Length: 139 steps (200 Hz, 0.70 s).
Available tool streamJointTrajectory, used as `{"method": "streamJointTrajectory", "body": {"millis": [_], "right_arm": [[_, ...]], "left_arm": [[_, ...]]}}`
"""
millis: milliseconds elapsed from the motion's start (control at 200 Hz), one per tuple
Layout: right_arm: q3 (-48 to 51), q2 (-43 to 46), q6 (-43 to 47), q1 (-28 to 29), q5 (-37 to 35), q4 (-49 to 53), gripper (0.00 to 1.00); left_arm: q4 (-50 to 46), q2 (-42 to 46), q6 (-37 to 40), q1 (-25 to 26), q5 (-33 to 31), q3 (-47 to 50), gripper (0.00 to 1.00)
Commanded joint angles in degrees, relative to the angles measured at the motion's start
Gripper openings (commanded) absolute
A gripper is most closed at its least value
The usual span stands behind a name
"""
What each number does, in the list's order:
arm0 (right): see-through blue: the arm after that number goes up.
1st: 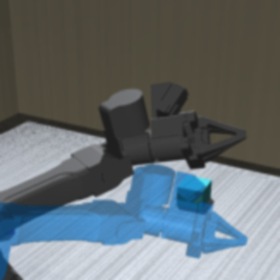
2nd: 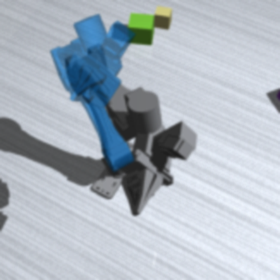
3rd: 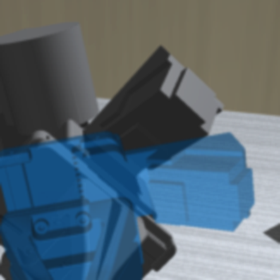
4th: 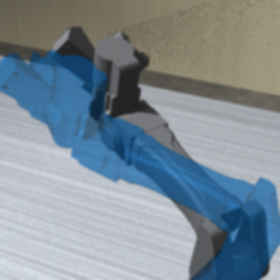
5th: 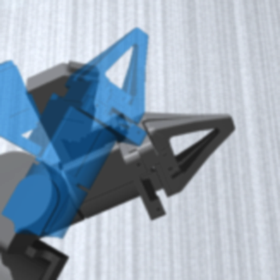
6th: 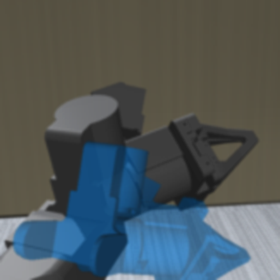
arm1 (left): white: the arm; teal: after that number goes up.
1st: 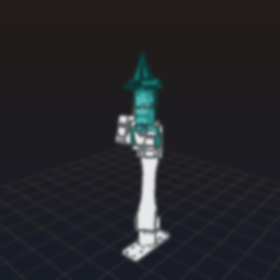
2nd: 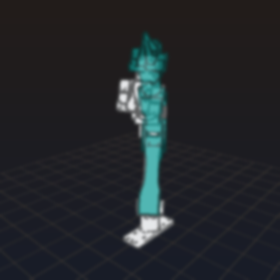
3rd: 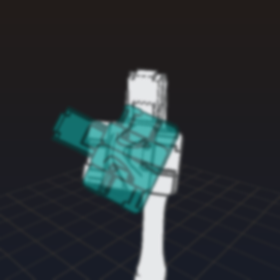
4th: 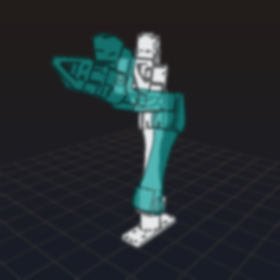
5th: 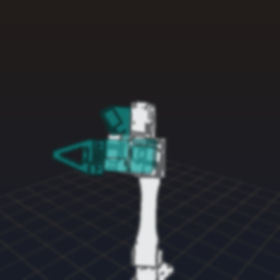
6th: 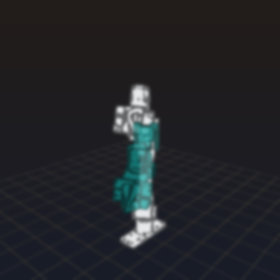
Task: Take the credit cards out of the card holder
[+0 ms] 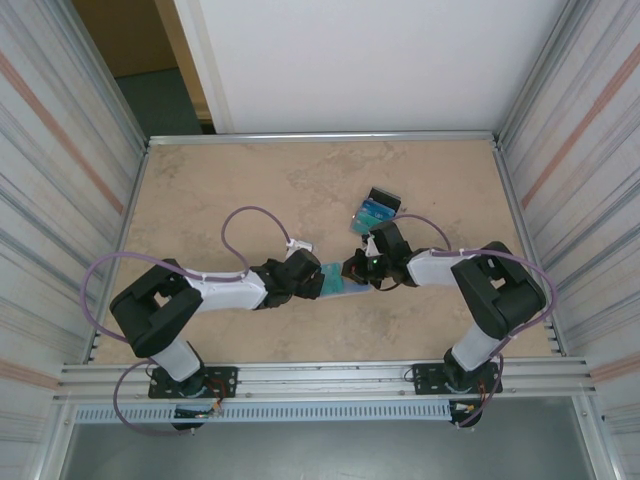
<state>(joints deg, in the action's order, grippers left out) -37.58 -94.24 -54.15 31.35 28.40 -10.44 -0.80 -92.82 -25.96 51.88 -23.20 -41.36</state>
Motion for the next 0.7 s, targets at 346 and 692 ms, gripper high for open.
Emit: {"method": "streamJointTrajectory", "body": {"millis": [346, 692], "right_arm": [[0.2, 4.6, 3.9, -0.8, -3.4, 5.6, 0.00], [-0.2, 5.5, 5.0, -0.1, -4.5, 6.7, 0.00]], "left_arm": [[-5.3, -0.4, 6.3, 0.0, -2.8, -1.7, 0.99], [-2.7, 3.8, 9.3, 0.0, -0.7, -4.1, 0.99]]}}
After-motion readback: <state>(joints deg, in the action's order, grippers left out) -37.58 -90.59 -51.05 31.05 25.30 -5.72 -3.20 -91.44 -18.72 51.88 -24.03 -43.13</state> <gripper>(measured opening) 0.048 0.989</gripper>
